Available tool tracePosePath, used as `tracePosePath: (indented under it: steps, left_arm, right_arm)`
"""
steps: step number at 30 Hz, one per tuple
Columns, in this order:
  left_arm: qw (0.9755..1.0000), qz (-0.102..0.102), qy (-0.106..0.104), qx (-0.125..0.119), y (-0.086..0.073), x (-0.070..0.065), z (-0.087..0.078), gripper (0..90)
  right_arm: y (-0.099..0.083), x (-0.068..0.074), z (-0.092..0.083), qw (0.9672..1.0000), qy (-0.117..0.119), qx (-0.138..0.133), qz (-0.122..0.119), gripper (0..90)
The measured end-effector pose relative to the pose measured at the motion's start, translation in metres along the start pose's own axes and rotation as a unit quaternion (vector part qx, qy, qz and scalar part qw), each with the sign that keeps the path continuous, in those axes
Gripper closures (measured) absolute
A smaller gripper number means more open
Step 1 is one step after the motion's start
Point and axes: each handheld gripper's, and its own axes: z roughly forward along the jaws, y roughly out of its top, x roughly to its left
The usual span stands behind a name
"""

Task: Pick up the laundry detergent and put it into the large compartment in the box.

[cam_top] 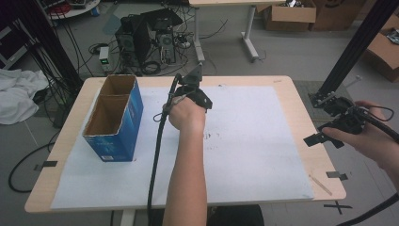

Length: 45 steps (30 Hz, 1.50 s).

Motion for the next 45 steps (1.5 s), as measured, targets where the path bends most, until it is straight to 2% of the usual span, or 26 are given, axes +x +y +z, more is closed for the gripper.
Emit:
tracePosePath:
  steps: [4, 8, 15, 21, 23, 35, 45]
  left_arm:
    - [1.0, 0.002, 0.0, -0.002, 0.0, 0.001, 0.0, 31.0]
    - [1.0, 0.004, -0.002, -0.004, 0.0, 0.0, 0.0, 34.6]
    - [0.9999, 0.003, -0.009, -0.002, 0.001, 0.002, 0.0, 35.3]
    - [0.9996, 0.023, -0.013, 0.01, 0.003, 0.003, -0.001, 35.8]
    - [0.999, 0.04, -0.016, 0.015, 0.004, 0.004, -0.001, 35.9]
    - [0.9972, 0.067, -0.029, 0.017, 0.006, 0.008, -0.005, 37.1]
    - [0.9938, 0.102, -0.039, 0.02, 0.006, 0.011, -0.02, 37.5]
  right_arm:
    - [-0.001, -0.001, 0.0, 1.0, 0.0, -0.001, 0.001, 23.6]
    - [-0.001, -0.002, 0.001, 1.0, 0.001, -0.001, 0.002, 23.6]
    - [-0.002, -0.003, 0.0, 1.0, 0.001, -0.003, 0.004, 23.6]
    - [-0.003, -0.003, 0.0, 1.0, 0.002, -0.003, 0.005, 23.7]
    - [-0.003, -0.003, 0.0, 1.0, 0.003, -0.003, 0.005, 23.6]
    - [0.001, -0.001, 0.002, 1.0, 0.003, -0.002, 0.003, 23.8]
    - [0.005, 0.002, 0.003, 1.0, 0.004, -0.003, 0.001, 23.8]
